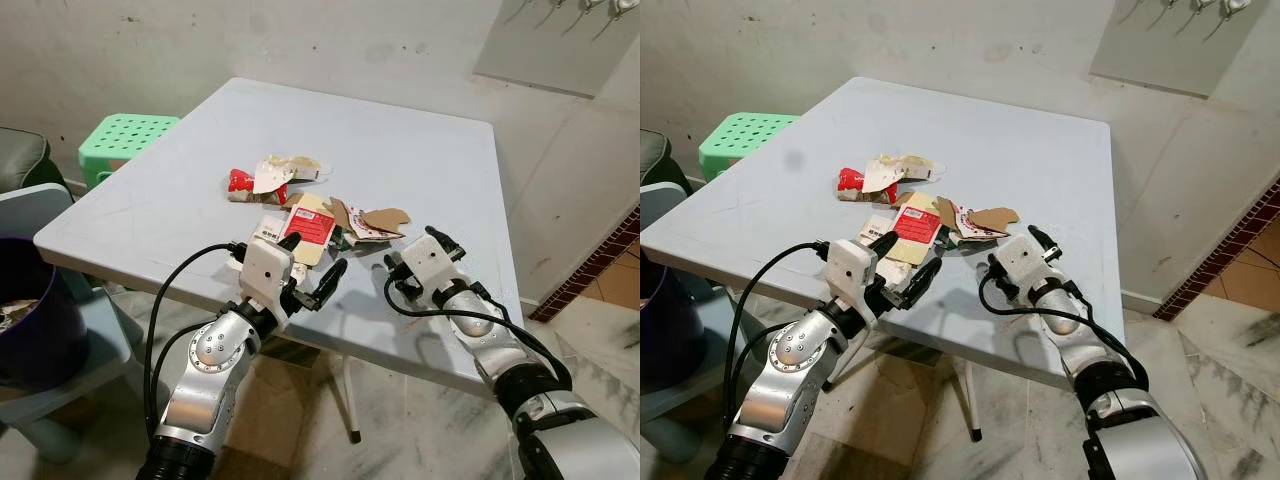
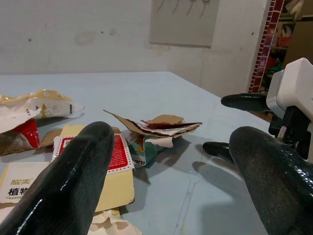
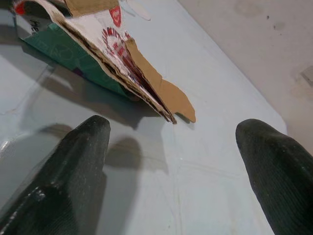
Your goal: Picking trash to rubbish bin
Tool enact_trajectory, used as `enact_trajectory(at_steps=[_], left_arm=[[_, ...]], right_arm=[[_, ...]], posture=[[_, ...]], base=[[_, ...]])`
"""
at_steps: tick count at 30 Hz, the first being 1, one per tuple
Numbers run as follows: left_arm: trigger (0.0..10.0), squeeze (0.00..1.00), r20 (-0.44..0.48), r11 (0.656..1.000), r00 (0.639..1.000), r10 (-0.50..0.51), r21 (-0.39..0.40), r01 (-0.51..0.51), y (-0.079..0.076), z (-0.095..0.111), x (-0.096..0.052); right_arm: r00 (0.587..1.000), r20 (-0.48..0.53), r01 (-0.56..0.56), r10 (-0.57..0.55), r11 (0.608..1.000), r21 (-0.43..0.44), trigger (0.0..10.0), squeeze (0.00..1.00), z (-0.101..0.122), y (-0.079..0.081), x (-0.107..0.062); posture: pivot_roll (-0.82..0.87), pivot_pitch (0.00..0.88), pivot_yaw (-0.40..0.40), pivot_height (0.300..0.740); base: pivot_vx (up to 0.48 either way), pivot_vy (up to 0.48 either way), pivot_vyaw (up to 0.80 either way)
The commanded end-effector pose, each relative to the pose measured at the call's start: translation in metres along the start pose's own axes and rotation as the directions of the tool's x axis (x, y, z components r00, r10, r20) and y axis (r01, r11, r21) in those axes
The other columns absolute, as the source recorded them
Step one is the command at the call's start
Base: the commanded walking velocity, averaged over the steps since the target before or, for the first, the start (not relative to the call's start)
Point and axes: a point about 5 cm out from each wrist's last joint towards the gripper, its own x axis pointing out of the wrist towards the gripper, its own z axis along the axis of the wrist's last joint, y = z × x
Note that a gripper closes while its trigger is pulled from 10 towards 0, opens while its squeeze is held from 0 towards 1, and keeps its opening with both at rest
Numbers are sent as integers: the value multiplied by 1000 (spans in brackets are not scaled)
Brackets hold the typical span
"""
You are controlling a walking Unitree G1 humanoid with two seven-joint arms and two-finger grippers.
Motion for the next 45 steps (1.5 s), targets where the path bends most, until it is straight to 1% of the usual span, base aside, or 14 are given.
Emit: enact_trajectory(at_steps=[1, 6, 13, 22, 27, 31, 36, 37, 39, 40, 41, 42, 43, 45], left_arm=[[10000, 0, -1, 1000, 1000, -9, 13, 9, -2, 2, 0], [10000, 0, -3, 1000, 1000, -5, 12, 5, -3, 2, 0], [10000, 0, -3, 1000, 1000, 9, 12, -9, -2, 2, -2], [10000, 0, -2, 1000, 1000, 20, 13, -20, -1, 3, -3], [10000, 0, -4, 1000, 1000, 26, 12, -26, 0, 2, -4], [10000, 0, -6, 999, 1000, 31, 17, -31, 1, 3, -5], [10000, 0, -8, 999, 999, 34, 17, -33, 1, 2, -5], [10000, 0, -9, 999, 999, 36, 17, -36, 1, 2, -6], [10000, 0, -10, 999, 999, 38, 17, -38, 2, 2, -6], [10000, 0, -11, 999, 999, 39, 17, -38, 1, 2, -6], [10000, 0, -11, 999, 999, 39, 17, -39, 1, 2, -6], [10000, 0, -11, 999, 999, 40, 17, -40, 1, 2, -7], [10000, 0, -12, 999, 999, 41, 18, -41, 1, 2, -7], [10000, 0, -12, 999, 999, 44, 17, -44, 2, 2, -7]], right_arm=[[1000, 0, 27, -27, 998, -56, 10000, 0, 3, -8, 3], [999, -11, 50, -51, 990, -129, 10000, 0, 4, -9, 6], [999, 6, 50, -49, 986, -159, 10000, 0, 8, -8, 8], [998, 26, 60, -57, 985, -162, 10000, 0, 17, -2, 13], [998, 45, 39, -32, 986, -160, 10000, 0, 25, 5, 17], [999, 46, 4, 4, 983, -185, 10000, 0, 27, 10, 19], [999, 49, 7, 3, 981, -194, 10000, 0, 29, 10, 20], [999, 53, 11, 0, 979, -205, 9451, 0, 31, 11, 20], [998, 56, 8, 4, 978, -209, 9451, 0, 31, 12, 21], [998, 56, 8, 4, 977, -212, 5686, 0, 32, 12, 21], [998, 57, 8, 4, 976, -216, 275, 0, 32, 13, 21], [998, 57, 8, 5, 976, -217, 275, 0, 32, 13, 21], [998, 57, 7, 6, 976, -217, 0, 0, 33, 13, 22], [998, 62, 6, 8, 977, -213, 0, 0, 34, 14, 22]], posture=[[104, 57, -71, 715], [112, 60, -78, 715], [119, 62, -85, 715], [129, 65, -88, 715], [129, 65, -88, 715], [132, 70, -88, 715], [133, 73, -89, 715], [134, 73, -90, 715], [134, 73, -90, 715], [136, 74, -90, 715], [138, 76, -91, 715], [138, 76, -91, 715], [138, 76, -91, 715], [138, 76, -91, 715]], base=[[0, 0, 0], [0, 0, 0], [0, 0, 0], [0, 0, 0], [0, 0, 0], [0, 0, 0], [0, 0, 0], [0, 0, 0], [0, 0, 0], [0, 0, 0], [0, 0, 0], [0, 0, 0], [0, 0, 0], [0, 0, 0]])
